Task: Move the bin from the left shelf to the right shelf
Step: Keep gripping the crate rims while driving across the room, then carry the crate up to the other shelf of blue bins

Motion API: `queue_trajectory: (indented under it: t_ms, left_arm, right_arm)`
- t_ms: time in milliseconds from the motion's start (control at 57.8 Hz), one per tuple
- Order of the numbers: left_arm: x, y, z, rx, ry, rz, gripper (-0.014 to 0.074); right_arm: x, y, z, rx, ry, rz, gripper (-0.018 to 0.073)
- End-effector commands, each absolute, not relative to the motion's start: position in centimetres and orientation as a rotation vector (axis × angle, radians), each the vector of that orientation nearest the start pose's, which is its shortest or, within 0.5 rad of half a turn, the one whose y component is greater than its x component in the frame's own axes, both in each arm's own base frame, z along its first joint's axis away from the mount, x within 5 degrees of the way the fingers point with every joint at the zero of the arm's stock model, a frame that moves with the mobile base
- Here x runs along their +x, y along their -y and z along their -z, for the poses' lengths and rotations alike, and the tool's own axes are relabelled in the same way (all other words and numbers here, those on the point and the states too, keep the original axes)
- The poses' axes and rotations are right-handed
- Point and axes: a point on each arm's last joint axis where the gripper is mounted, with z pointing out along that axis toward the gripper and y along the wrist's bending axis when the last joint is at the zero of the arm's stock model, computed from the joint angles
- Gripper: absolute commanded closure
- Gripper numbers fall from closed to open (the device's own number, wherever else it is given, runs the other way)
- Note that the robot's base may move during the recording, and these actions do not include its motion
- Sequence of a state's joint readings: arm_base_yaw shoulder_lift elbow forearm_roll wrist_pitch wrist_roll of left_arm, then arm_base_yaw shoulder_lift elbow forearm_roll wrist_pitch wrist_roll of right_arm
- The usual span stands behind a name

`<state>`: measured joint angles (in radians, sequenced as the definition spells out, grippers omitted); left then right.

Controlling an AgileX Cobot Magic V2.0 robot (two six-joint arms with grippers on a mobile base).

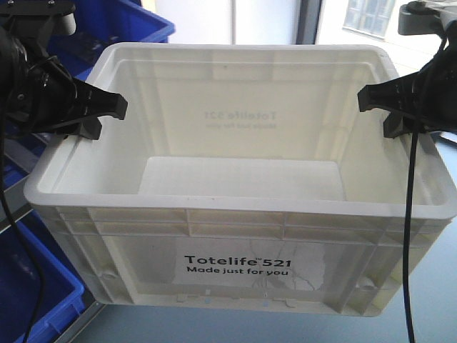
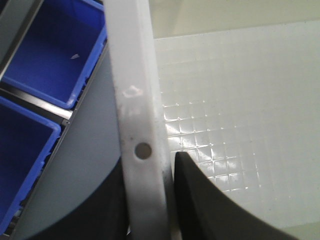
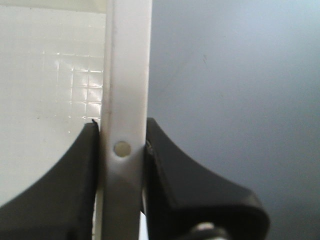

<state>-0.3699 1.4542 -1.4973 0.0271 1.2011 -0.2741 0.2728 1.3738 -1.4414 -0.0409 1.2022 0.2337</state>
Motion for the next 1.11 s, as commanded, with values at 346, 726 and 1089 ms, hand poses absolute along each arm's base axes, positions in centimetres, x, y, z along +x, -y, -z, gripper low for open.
queue_trajectory:
  t_ms: [346,726,1089]
  left_arm:
    - [26.84,10.81,-41.27,0.164,-2.475,0.28,0.0603]
    - [26.84,10.81,-41.27,0.164,-2.475,0.28,0.0603]
    - [26.83,10.81,-41.26,0.164,-2.477,0.28,0.0603]
  right_arm:
    - [25.93,-7.31,-41.76,-0.094,-2.44,-0.2,0.0559]
    - [25.93,-7.31,-41.76,-0.094,-2.44,-0.2,0.0559]
    - [25.93,-7.31,-41.77,-0.094,-2.439,-0.201,0.0559]
